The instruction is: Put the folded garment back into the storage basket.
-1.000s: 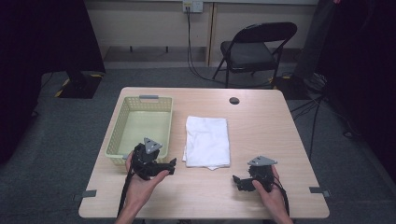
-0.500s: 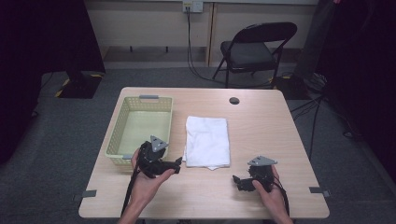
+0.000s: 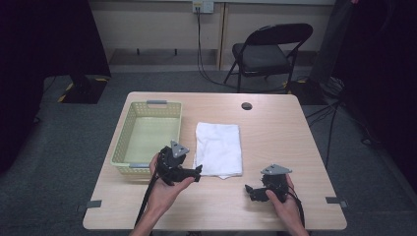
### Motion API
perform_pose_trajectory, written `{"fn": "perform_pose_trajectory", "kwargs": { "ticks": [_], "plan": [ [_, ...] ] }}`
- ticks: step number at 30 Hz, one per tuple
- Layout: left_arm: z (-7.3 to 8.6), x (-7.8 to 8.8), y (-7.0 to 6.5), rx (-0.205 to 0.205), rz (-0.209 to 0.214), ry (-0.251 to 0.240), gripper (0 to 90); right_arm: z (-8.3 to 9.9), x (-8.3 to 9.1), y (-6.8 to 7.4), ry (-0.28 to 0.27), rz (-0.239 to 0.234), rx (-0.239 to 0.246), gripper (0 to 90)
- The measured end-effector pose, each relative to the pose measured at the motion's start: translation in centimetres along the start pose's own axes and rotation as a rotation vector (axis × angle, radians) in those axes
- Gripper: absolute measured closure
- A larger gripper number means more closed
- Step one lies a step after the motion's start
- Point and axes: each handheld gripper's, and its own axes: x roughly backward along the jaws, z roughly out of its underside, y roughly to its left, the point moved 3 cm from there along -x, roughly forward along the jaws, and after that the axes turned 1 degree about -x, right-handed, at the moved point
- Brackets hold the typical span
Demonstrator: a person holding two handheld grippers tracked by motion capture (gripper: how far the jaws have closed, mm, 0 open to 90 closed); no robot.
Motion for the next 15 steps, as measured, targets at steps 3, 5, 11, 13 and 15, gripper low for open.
{"fn": "perform_pose_trajectory", "kwargs": {
  "ticks": [3, 5, 11, 13, 15],
  "plan": [
    [-0.3, 0.0, 0.0, 0.004, 0.000, -0.005, 7.4, 0.0, 0.0, 0.0, 0.000, 0.000, 0.000, 0.0],
    [-0.7, 0.0, 0.0, 0.008, -0.001, -0.013, 7.3, 0.0, 0.0, 0.0, 0.000, 0.000, 0.000, 0.0],
    [-1.6, -0.6, -0.3, -0.007, 0.007, -0.013, 9.0, 0.0, 0.0, 0.0, 0.000, 0.000, 0.000, 0.0],
    [-1.7, -0.7, -0.3, -0.008, 0.008, -0.011, 8.5, 0.0, 0.0, 0.0, 0.000, 0.000, 0.000, 0.0],
    [-1.9, -0.9, -0.5, 0.000, 0.011, -0.011, 8.4, 0.0, 0.0, 0.0, 0.000, 0.000, 0.000, 0.0]
  ]
}}
